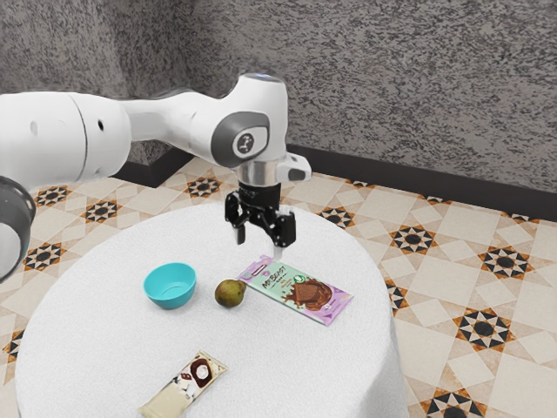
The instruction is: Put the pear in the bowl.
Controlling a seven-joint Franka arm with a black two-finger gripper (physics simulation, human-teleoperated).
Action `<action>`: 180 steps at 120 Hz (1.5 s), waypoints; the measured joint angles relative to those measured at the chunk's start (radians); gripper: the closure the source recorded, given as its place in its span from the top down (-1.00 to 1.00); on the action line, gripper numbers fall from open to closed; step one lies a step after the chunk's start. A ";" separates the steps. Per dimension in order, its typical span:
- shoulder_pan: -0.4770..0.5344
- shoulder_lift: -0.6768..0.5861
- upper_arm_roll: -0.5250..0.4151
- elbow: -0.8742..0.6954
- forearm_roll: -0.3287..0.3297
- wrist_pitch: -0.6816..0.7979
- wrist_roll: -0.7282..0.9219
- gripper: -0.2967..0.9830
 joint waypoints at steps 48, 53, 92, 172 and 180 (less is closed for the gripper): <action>0.001 0.056 0.128 -0.117 -0.054 0.146 -0.076 0.53; 0.001 0.059 0.139 -0.133 -0.056 0.162 -0.080 0.54; 0.002 0.101 0.164 -0.151 -0.081 0.314 0.059 0.54; 0.000 0.101 0.186 -0.205 -0.200 0.323 0.570 0.54; 0.000 0.113 0.185 -0.206 -0.203 0.326 0.598 0.54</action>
